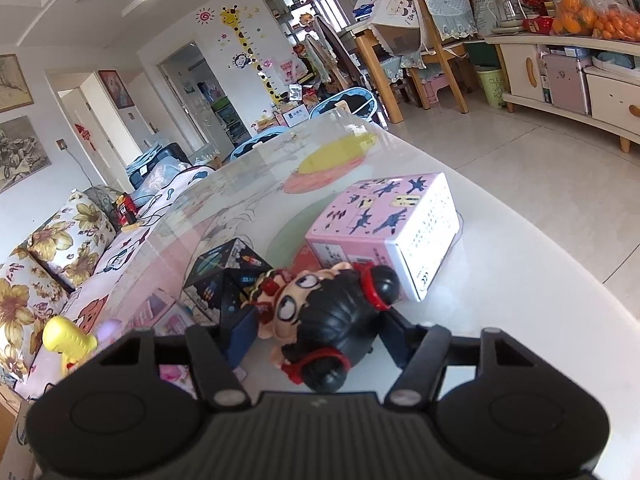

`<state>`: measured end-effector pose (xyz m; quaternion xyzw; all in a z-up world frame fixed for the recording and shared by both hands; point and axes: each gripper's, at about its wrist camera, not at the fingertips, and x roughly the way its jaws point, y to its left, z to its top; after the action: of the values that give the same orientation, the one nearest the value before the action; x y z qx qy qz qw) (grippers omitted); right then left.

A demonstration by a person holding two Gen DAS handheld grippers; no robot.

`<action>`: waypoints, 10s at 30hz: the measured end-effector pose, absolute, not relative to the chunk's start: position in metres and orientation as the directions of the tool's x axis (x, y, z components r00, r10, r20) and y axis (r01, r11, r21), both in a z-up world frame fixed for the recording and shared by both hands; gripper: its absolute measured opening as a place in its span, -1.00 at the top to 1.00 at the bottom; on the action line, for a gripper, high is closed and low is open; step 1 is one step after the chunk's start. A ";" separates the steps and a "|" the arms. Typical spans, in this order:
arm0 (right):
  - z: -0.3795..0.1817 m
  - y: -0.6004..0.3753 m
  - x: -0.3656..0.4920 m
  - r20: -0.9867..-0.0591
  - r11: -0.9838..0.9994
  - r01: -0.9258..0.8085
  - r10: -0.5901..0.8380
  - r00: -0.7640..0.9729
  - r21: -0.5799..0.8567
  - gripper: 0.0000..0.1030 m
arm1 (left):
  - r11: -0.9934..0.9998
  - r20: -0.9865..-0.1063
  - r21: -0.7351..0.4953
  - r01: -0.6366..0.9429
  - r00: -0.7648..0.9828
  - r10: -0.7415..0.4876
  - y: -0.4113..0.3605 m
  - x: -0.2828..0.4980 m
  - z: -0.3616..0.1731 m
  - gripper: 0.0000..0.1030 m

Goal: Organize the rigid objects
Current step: 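Close the left tool on the orange-and-white box while the right tool grasps the doll, then carry the orange-and-white box with the left tool while the right tool carries the doll to the cardboard box, then open the left tool over the cardboard box while the right tool releases the doll inside, then withdraw both open tools from the cardboard box back over the table, then move the left tool toward the pink drink carton while the right tool approaches the pink toy box, then close the left tool on the pink drink carton while the right tool grasps the pink toy box, then carry the pink carton with the left tool while the right tool carries the pink box to the cardboard box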

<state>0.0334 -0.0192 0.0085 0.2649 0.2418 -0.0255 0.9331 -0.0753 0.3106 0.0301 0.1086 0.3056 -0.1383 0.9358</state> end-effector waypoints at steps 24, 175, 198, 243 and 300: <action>0.013 -0.001 0.010 -0.478 0.939 0.112 0.061 0.876 0.326 -0.07 | 0.964 -0.608 0.044 0.262 0.772 -0.182 0.324 -0.105 0.035 0.18; 0.079 0.192 -0.107 -0.341 0.981 -0.176 0.192 0.920 0.078 -0.93 | 0.999 -0.572 -0.013 -0.045 0.819 0.030 0.470 -0.100 0.098 -1.00; 0.065 0.093 -0.094 -0.349 0.989 0.042 0.012 0.937 0.145 -0.97 | 0.984 -0.552 0.060 0.166 0.827 -0.106 0.445 -0.076 0.082 -1.00; 0.022 0.078 0.043 -0.431 0.982 -0.156 0.188 0.883 0.109 -0.97 | 0.998 -0.556 -0.055 0.030 0.829 -0.055 0.414 0.036 0.057 -1.00; 0.058 0.132 -0.075 -0.425 0.979 -0.203 0.190 0.885 0.016 -0.57 | 0.998 -0.491 -0.037 -0.048 0.871 0.024 0.441 -0.046 0.082 -0.98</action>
<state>-0.0753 0.1322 0.0576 -0.0145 0.2174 0.1012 0.9707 -0.0463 0.4410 0.0822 -0.0238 0.2535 0.0184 0.9669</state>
